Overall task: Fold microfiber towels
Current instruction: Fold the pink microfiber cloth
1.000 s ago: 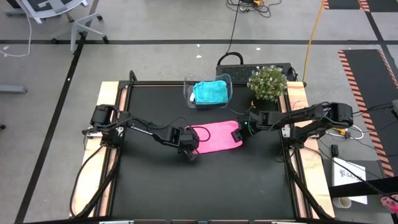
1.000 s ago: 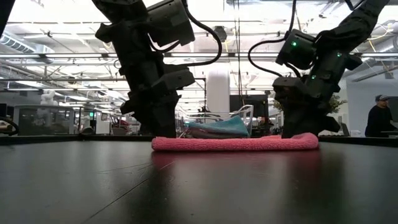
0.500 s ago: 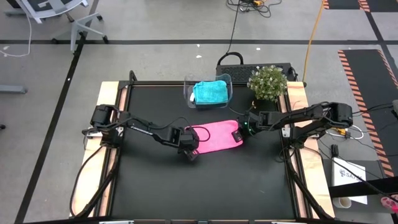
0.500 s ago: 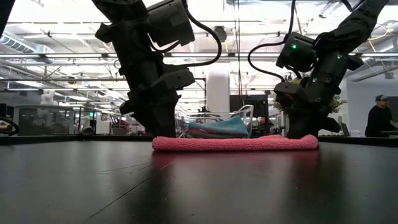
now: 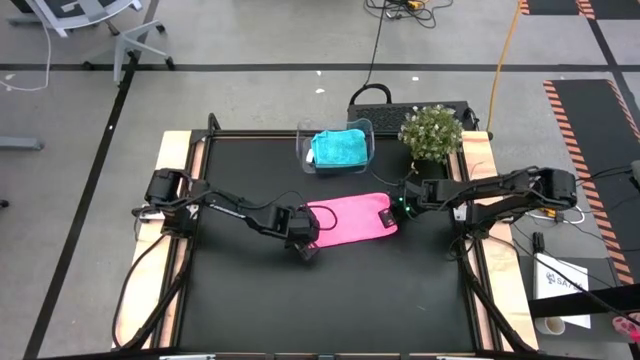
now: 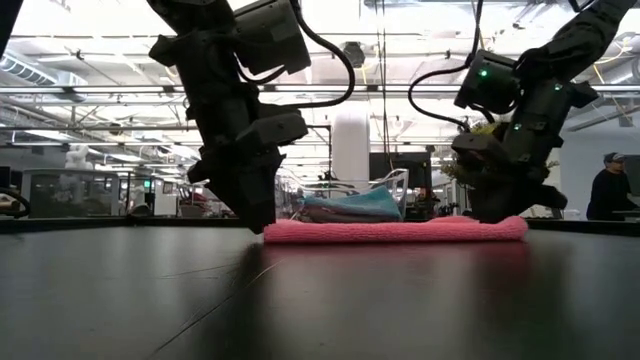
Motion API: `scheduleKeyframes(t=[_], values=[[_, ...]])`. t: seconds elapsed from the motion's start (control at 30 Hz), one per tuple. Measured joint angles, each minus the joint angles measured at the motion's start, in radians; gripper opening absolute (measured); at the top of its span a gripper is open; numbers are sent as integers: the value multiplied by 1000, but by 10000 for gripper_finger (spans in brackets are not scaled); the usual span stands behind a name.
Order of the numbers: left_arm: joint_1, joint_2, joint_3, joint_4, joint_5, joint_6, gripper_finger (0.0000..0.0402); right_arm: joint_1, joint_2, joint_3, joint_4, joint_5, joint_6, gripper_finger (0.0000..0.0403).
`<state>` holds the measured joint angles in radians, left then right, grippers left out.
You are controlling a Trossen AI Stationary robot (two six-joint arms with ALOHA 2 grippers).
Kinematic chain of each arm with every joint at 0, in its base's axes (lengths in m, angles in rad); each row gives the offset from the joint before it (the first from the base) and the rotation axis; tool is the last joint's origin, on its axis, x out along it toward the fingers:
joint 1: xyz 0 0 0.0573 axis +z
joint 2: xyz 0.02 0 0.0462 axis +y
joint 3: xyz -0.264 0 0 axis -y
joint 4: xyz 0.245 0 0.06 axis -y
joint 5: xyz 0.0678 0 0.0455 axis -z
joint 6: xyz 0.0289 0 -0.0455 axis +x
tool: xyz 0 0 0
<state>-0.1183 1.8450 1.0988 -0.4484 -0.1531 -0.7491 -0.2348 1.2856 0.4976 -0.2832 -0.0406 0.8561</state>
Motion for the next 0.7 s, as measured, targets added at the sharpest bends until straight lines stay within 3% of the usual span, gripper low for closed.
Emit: scheduleKeyframes(t=[0.43, 0.7], values=[[0, 0, 0, 2, 2, 10, 113, 3, -120, 8, -13, -39, 86, 0], [1, 0, 0, 3, -2, 12, 113, 7, -121, 210, -269, -9, 35, 0]])
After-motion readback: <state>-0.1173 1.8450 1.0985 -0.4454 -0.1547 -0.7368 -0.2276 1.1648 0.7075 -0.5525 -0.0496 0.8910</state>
